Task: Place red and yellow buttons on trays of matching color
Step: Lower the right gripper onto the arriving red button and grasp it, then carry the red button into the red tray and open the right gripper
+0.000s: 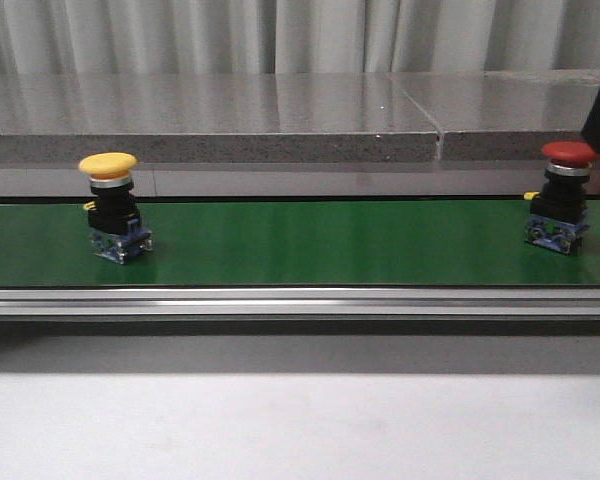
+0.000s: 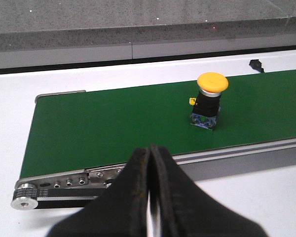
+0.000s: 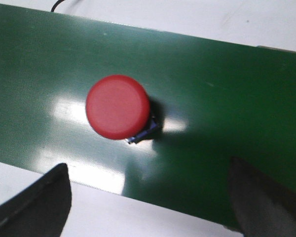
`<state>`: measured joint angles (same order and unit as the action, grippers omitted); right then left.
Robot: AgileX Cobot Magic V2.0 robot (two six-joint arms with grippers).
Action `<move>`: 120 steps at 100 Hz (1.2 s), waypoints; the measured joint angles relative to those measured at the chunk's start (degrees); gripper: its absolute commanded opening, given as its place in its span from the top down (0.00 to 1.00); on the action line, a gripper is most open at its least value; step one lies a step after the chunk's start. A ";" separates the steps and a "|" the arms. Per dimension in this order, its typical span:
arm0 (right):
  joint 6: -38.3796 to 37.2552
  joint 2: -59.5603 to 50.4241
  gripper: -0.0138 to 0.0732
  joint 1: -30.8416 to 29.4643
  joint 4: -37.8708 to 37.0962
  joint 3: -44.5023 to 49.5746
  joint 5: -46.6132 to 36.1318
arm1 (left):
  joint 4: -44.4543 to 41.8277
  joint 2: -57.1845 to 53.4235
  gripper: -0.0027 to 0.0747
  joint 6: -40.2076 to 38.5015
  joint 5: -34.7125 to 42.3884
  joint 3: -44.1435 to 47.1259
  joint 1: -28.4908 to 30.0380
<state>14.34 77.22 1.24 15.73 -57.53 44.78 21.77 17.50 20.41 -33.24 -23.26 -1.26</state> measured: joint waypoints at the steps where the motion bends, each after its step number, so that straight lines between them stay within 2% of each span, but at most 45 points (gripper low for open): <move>1: 0.10 0.46 0.11 0.16 0.00 -0.15 -0.14 | 0.00 0.00 0.99 0.00 0.00 0.00 0.00; 25: 0.10 7.60 0.11 0.68 0.00 -3.13 -4.50 | 0.00 0.00 0.99 0.00 0.00 0.00 0.00; 30: 0.10 9.07 0.14 0.68 0.00 -4.17 -4.92 | 0.00 0.00 0.99 0.00 0.00 0.00 0.00; 37: 0.10 10.66 0.25 0.68 0.00 -5.34 -5.02 | 0.00 0.00 0.99 0.00 0.00 0.00 0.00; 51: 0.10 12.01 0.64 0.68 0.00 -7.11 -2.87 | 0.00 0.00 0.99 0.00 0.00 0.00 0.00; 58: 0.10 12.05 0.74 0.68 0.00 -7.92 -0.74 | 0.00 0.00 0.99 0.00 0.00 0.00 0.00; 75: 0.10 12.05 0.75 0.45 0.00 -11.23 4.74 | 0.00 0.00 0.99 0.00 0.00 0.00 0.00; 90: 0.25 12.05 0.75 -2.32 0.00 -17.04 8.00 | 0.00 0.00 0.99 0.00 0.00 0.00 0.00; 120: 0.25 14.69 0.75 -15.62 0.00 -29.75 10.81 | 0.00 0.00 0.99 0.00 0.00 0.00 0.00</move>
<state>14.59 91.91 -14.38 15.73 -87.28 55.59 21.77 17.50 20.41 -33.24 -23.26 -1.26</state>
